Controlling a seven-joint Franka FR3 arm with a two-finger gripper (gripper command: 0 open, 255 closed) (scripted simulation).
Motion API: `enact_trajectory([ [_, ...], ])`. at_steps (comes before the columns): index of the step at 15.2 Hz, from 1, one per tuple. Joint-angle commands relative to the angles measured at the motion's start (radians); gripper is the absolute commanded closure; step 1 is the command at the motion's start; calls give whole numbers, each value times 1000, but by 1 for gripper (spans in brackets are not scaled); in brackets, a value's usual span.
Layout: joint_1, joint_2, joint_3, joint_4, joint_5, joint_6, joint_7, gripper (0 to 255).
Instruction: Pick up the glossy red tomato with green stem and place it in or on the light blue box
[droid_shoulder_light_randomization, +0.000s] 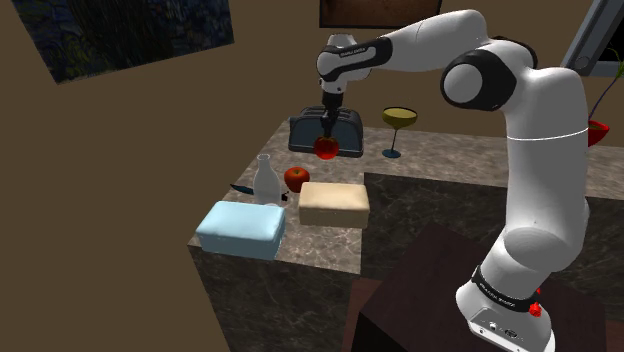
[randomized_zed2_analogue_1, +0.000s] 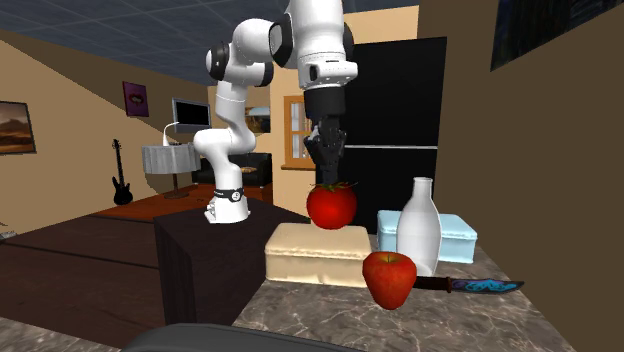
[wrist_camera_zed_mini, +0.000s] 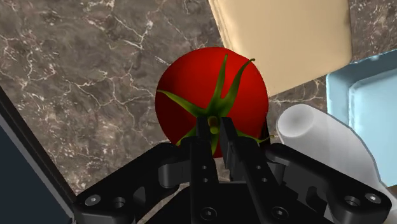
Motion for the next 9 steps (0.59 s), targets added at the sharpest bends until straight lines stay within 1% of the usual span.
enact_trajectory([
  [1,34,-21,11,-20,-8,5,46,255],
  [5,94,-36,33,-26,-21,5,130,255],
  [9,151,-36,57,-9,-34,-3,215,255],
])
